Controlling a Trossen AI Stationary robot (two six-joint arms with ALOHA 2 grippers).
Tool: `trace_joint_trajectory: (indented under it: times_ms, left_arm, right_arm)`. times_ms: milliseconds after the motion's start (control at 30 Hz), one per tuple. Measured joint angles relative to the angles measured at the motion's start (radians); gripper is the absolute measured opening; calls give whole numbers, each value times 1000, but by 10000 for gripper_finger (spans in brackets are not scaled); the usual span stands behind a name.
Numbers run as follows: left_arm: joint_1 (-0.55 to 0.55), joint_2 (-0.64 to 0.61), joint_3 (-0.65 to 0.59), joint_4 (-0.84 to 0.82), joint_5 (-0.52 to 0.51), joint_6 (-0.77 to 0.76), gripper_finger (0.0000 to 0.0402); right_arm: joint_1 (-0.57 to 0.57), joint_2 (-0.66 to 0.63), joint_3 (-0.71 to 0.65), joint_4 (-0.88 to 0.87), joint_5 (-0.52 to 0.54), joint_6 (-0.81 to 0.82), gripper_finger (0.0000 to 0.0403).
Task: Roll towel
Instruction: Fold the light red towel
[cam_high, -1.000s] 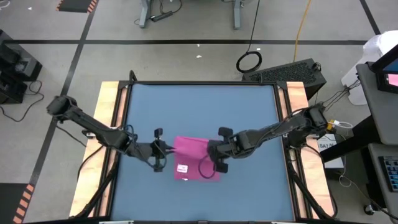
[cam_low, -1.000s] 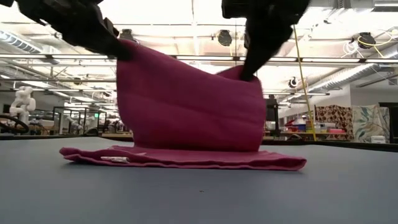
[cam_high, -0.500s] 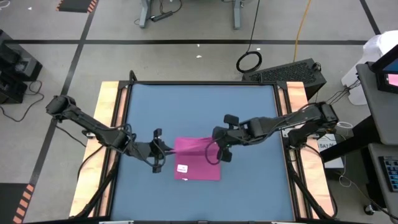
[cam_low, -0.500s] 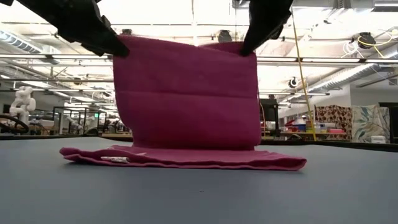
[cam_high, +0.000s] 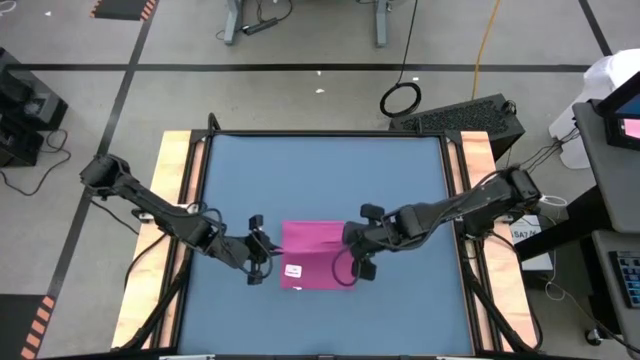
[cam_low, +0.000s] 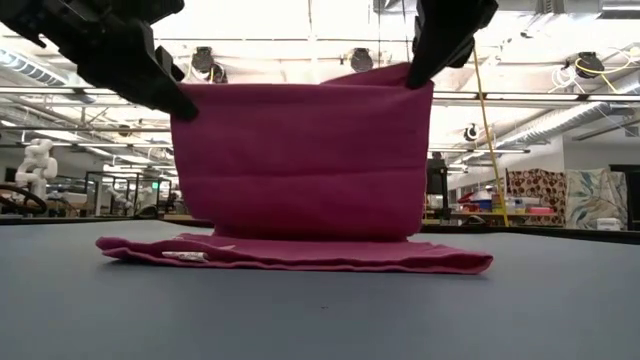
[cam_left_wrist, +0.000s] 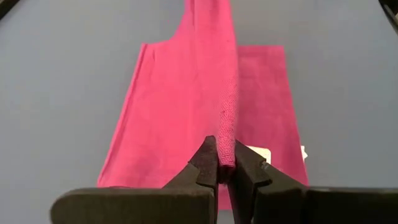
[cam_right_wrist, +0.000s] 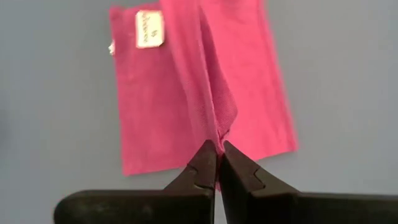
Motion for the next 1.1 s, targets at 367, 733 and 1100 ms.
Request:
trace_joint_trajectory:
  times_ms: [367,733,1100]
  left_arm:
    - [-8,5,0,0,30,-6,18]
    - [-27,29,0,7,78,-39,18]
    - [-27,98,1,40,-4,-53,18]
  right_arm:
    - [57,69,0,7,-2,79,2]
    - [67,130,0,34,-47,82,2]
    - [42,115,0,-45,23,54,2]
